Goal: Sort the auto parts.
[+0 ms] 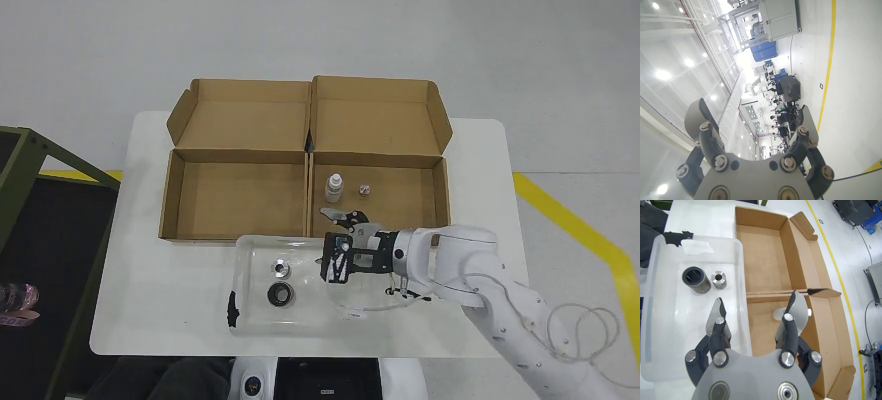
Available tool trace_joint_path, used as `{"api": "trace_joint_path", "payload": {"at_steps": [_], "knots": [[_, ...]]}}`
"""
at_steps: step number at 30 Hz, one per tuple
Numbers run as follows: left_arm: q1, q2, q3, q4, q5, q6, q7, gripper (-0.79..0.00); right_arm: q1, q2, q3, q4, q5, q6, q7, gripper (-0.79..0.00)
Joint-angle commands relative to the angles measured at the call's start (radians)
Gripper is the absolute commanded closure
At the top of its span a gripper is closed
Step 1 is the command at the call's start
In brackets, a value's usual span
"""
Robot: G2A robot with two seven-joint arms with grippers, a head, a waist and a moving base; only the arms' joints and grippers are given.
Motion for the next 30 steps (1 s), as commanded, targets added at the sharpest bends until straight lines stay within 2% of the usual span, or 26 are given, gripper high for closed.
{"api": "trace_joint_path", "payload": {"at_steps": [1, 7, 9, 13, 18, 24, 30], "knots": [[0.000, 0.000, 0.000, 0.000, 0.000, 0.000, 0.000, -0.785, 0.007, -0.005, -0.027, 0.002, -0.010, 0.000, -0.007, -0.576], [0.000, 0.000, 0.000, 0.000, 0.000, 0.000, 0.000, -0.785, 0.037, -0.025, -0.117, 0.026, -0.042, 0.017, -0.022, -0.542], [0.000, 0.000, 0.000, 0.000, 0.000, 0.000, 0.000, -0.785, 0.049, -0.032, -0.144, 0.038, -0.049, 0.017, -0.024, -0.579], [0.000, 0.000, 0.000, 0.000, 0.000, 0.000, 0.000, -0.785, 0.072, -0.046, -0.190, 0.066, -0.059, 0.022, -0.021, -0.566], [0.000, 0.000, 0.000, 0.000, 0.000, 0.000, 0.000, -0.785, 0.096, -0.064, -0.240, 0.099, -0.066, 0.035, -0.015, -0.511], [0.000, 0.000, 0.000, 0.000, 0.000, 0.000, 0.000, -0.785, 0.119, -0.083, -0.278, 0.143, -0.072, 0.053, -0.005, -0.391], [0.000, 0.000, 0.000, 0.000, 0.000, 0.000, 0.000, -0.785, 0.139, -0.099, -0.302, 0.180, -0.076, 0.067, 0.005, -0.372]]}}
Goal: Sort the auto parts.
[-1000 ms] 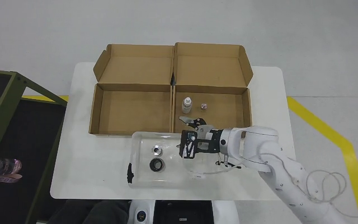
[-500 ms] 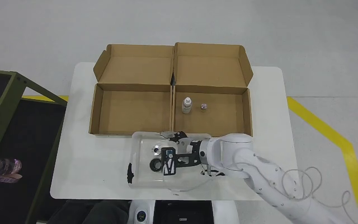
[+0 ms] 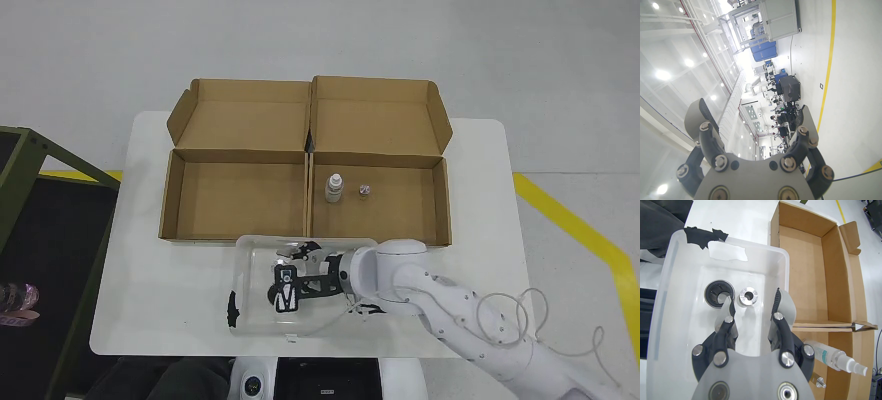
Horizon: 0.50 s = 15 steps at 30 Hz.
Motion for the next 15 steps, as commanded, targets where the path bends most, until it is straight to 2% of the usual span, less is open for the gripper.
{"api": "trace_joint_path", "payload": {"at_steps": [1, 15], "knots": [[0.000, 0.000, 0.000, 0.000, 0.000, 0.000, 0.000, -0.785, 0.005, -0.005, -0.007, 0.012, -0.001, 0.004, 0.004, -0.369], [0.000, 0.000, 0.000, 0.000, 0.000, 0.000, 0.000, -0.785, 0.043, -0.040, -0.047, 0.084, 0.002, 0.014, 0.025, -0.348]]}}
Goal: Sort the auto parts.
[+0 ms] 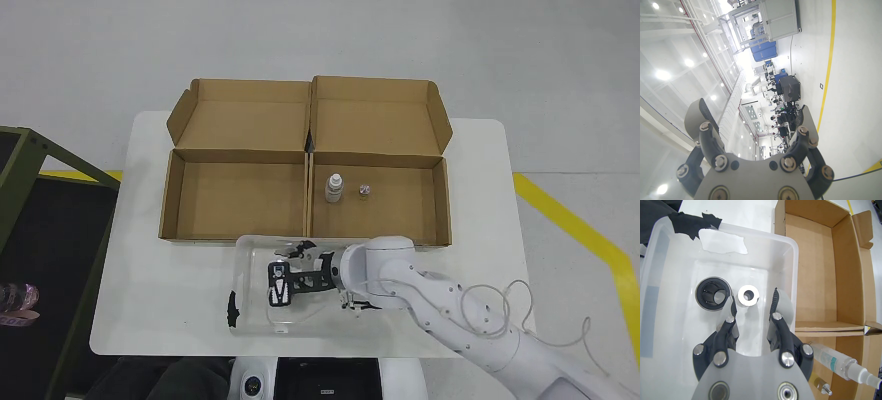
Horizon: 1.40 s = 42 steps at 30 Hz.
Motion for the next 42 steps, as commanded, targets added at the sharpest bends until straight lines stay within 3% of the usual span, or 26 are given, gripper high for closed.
{"api": "trace_joint_path", "payload": {"at_steps": [1, 42], "knots": [[0.000, 0.000, 0.000, 0.000, 0.000, 0.000, 0.000, -0.785, 0.003, -0.003, -0.003, 0.008, -0.001, 0.001, 0.002, -0.348], [0.000, 0.000, 0.000, 0.000, 0.000, 0.000, 0.000, -0.785, 0.075, -0.103, -0.098, 0.171, 0.003, -0.011, 0.050, -0.342]]}}
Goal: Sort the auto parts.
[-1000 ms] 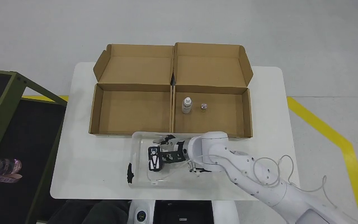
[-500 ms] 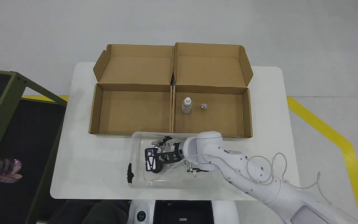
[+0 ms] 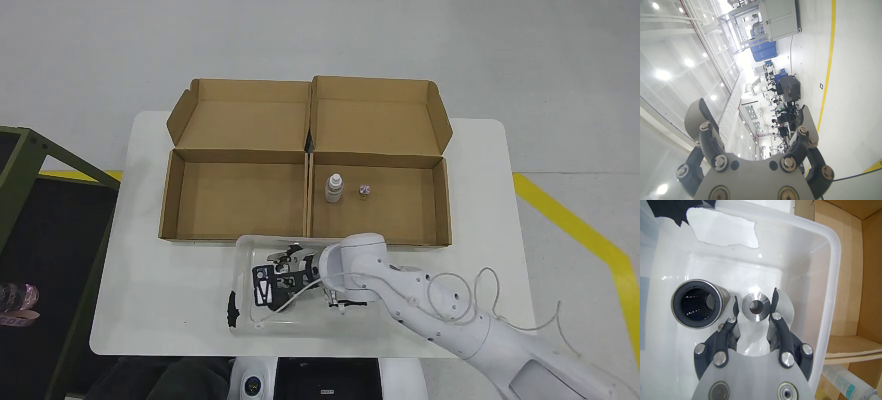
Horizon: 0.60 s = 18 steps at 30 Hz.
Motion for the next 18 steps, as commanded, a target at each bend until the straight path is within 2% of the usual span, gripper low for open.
{"api": "trace_joint_path", "payload": {"at_steps": [1, 6, 8, 9, 13, 18], "knots": [[0.000, 0.000, 0.000, 0.000, 0.000, 0.000, 0.000, -0.785, 0.001, -0.004, -0.003, 0.010, -0.001, 0.001, 0.000, -0.342], [0.000, 0.000, 0.000, 0.000, 0.000, 0.000, 0.000, -0.785, 0.007, -0.016, -0.011, 0.035, -0.011, 0.003, -0.004, -0.311], [0.000, 0.000, 0.000, 0.000, 0.000, 0.000, 0.000, -0.785, 0.009, -0.019, -0.012, 0.040, -0.013, 0.000, -0.003, -0.219], [0.000, 0.000, 0.000, 0.000, 0.000, 0.000, 0.000, -0.785, 0.009, -0.021, -0.012, 0.042, -0.013, 0.000, -0.003, -0.197], [0.000, 0.000, 0.000, 0.000, 0.000, 0.000, 0.000, -0.785, 0.009, -0.025, -0.009, 0.044, -0.019, -0.003, -0.006, 0.000], [0.000, 0.000, 0.000, 0.000, 0.000, 0.000, 0.000, -0.785, 0.002, -0.024, 0.005, 0.011, -0.030, -0.016, -0.008, 0.000]]}}
